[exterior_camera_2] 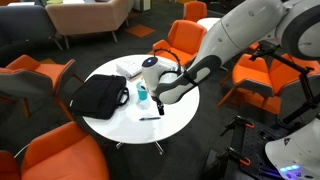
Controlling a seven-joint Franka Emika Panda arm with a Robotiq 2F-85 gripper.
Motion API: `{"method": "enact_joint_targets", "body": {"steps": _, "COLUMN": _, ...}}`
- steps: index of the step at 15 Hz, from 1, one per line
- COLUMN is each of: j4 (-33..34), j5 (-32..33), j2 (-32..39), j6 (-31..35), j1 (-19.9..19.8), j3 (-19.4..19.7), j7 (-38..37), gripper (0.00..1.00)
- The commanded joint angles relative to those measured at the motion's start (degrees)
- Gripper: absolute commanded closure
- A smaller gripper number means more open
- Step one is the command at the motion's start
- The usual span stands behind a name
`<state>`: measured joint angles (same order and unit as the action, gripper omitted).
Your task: Put the pen in the cup
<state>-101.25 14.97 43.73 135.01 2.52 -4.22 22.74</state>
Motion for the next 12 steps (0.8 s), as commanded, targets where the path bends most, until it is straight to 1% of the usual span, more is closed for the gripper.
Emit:
{"method": "enact_joint_targets", "body": {"steps": 1, "j4": 4.63, "j5": 0.7, "j2": 4.43, "j6": 0.48, "j1": -0.14, "j3": -0.22, "j7": 0.79, "gripper": 0.0}}
{"method": "enact_joint_targets", "body": {"steps": 5, "j4": 9.68, "j5": 1.02, "j2": 9.4, "j6": 0.58, "j1": 0.94, "j3": -0.11, "j7": 0.15, "gripper": 0.03}}
{"method": "enact_joint_targets", "body": {"steps": 7, "j4": 11.72, "j5": 0.83, "j2": 11.48, "j6": 0.42, "j1": 1.33, "j3": -0.17, "j7": 0.0, "gripper": 0.11}}
{"method": "enact_joint_targets", "body": {"steps": 8, "j4": 12.69, "j5": 0.81, "j2": 12.53, "j6": 0.26, "j1": 1.56, "j3": -0.1, "j7": -0.09, "gripper": 0.26}}
{"method": "enact_joint_targets", "body": {"steps": 10, "j4": 14.57, "j5": 0.88, "j2": 14.55, "j6": 0.02, "j1": 1.85, "j3": 0.04, "j7": -0.05, "gripper": 0.31}}
{"method": "enact_joint_targets", "body": {"steps": 11, "j4": 15.7, "j5": 0.95, "j2": 15.72, "j6": -0.16, "j1": 2.0, "j3": 0.1, "j7": 0.01, "gripper": 0.42}}
{"method": "enact_joint_targets", "body": {"steps": 12, "j4": 16.7, "j5": 1.1, "j2": 16.69, "j6": -0.43, "j1": 2.17, "j3": 0.23, "j7": 0.08, "gripper": 0.46}}
